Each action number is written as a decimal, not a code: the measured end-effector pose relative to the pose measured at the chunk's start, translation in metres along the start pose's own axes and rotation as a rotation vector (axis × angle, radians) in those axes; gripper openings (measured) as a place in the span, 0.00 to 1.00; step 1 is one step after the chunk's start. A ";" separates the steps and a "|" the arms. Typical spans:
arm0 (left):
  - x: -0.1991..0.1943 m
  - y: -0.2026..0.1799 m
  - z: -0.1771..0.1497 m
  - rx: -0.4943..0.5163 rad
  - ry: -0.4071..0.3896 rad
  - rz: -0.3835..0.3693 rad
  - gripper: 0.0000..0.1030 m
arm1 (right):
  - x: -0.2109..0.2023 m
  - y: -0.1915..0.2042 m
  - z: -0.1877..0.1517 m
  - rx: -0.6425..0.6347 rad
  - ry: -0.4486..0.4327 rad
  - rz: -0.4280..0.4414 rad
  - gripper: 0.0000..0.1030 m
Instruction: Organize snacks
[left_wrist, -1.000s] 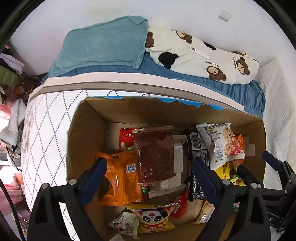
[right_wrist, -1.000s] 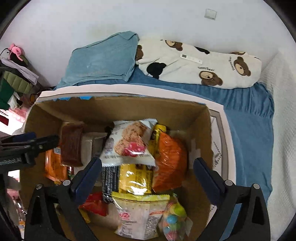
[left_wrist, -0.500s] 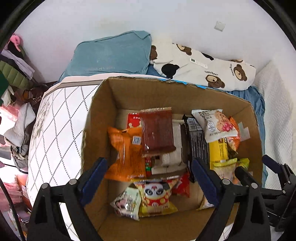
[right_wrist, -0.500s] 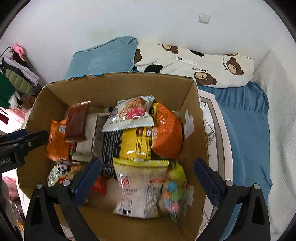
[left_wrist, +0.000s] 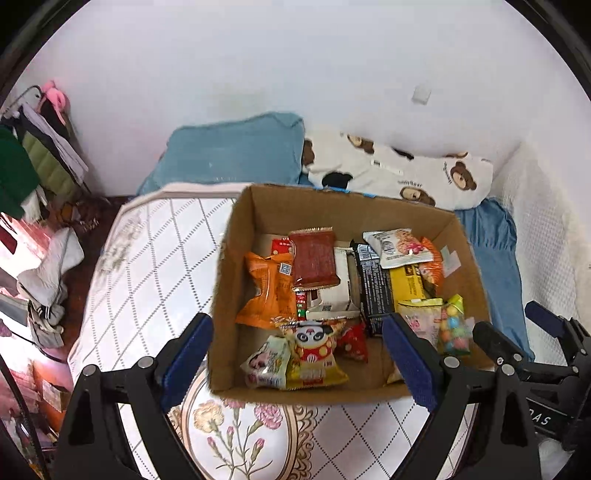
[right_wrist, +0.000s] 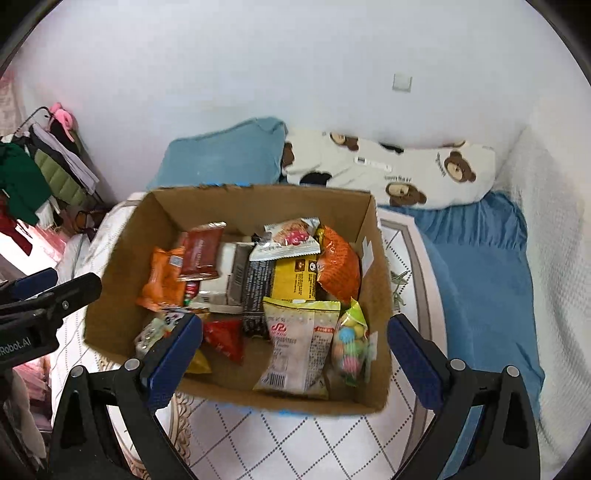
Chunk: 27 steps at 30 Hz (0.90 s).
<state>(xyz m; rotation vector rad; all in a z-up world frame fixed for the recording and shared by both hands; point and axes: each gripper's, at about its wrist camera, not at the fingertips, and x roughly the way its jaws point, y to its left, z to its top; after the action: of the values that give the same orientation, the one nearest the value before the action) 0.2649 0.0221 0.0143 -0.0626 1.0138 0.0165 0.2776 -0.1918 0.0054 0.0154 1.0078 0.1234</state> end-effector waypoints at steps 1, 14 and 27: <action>-0.008 0.000 -0.004 0.002 -0.014 0.006 0.91 | -0.014 0.001 -0.005 0.001 -0.024 0.003 0.99; -0.112 0.002 -0.069 0.019 -0.166 -0.004 0.91 | -0.147 0.018 -0.066 -0.013 -0.218 0.000 1.00; -0.166 0.001 -0.097 0.035 -0.259 0.014 0.91 | -0.224 0.028 -0.099 -0.001 -0.302 0.030 1.00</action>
<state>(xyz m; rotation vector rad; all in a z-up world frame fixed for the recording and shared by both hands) 0.0953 0.0199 0.1039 -0.0202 0.7554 0.0189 0.0729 -0.1931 0.1435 0.0467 0.7058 0.1444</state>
